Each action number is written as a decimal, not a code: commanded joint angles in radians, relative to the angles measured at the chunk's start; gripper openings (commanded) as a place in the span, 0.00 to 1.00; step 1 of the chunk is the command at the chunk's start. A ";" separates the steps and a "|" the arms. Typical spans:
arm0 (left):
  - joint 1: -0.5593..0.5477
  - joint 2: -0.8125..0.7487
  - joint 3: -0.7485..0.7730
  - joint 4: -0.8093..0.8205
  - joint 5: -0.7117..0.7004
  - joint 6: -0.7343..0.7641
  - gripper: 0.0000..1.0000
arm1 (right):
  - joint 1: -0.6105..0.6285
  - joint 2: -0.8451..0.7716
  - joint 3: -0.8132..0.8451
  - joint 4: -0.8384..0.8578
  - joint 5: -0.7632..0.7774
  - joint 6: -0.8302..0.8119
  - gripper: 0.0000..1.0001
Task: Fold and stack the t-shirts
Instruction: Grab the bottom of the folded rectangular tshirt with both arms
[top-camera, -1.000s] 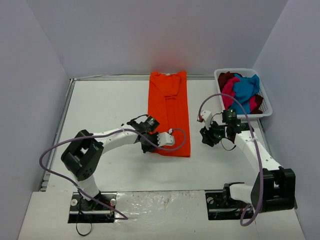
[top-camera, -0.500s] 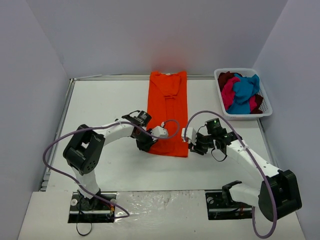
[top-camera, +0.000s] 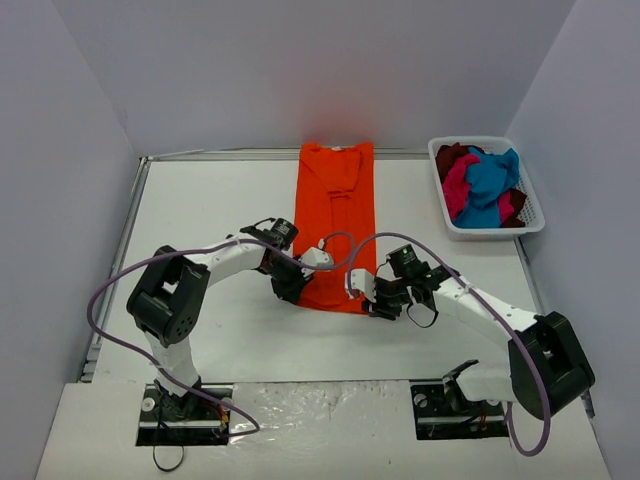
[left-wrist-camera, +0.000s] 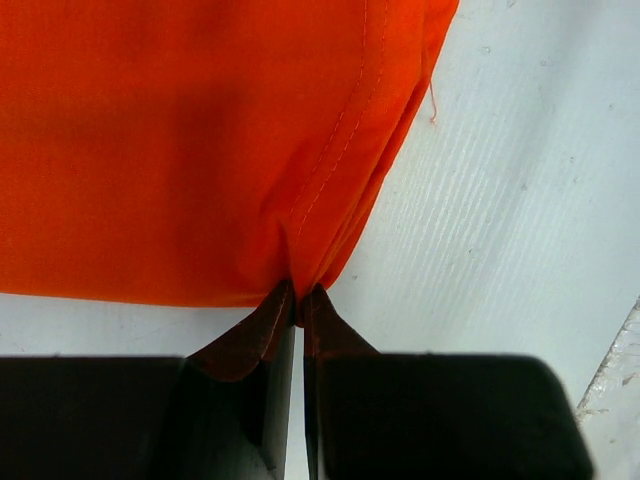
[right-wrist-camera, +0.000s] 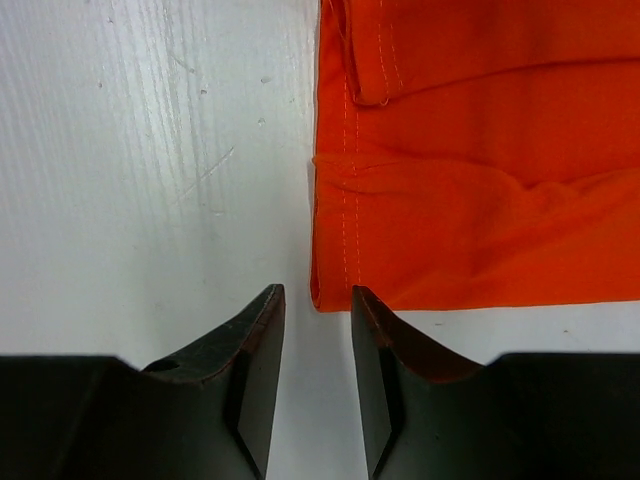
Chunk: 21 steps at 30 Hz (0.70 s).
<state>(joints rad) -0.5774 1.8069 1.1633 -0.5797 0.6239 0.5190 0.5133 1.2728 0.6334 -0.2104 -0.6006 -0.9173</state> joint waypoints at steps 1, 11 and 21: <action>0.011 -0.004 0.024 -0.029 0.039 -0.001 0.02 | 0.014 0.025 -0.009 0.008 0.030 -0.005 0.30; 0.022 0.006 0.024 -0.029 0.045 -0.001 0.02 | 0.039 0.089 -0.003 0.020 0.059 -0.011 0.31; 0.033 0.011 0.027 -0.037 0.068 -0.002 0.02 | 0.074 0.161 -0.003 0.037 0.130 0.001 0.31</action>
<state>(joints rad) -0.5560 1.8194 1.1633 -0.5800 0.6582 0.5159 0.5728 1.4052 0.6289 -0.1638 -0.5152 -0.9176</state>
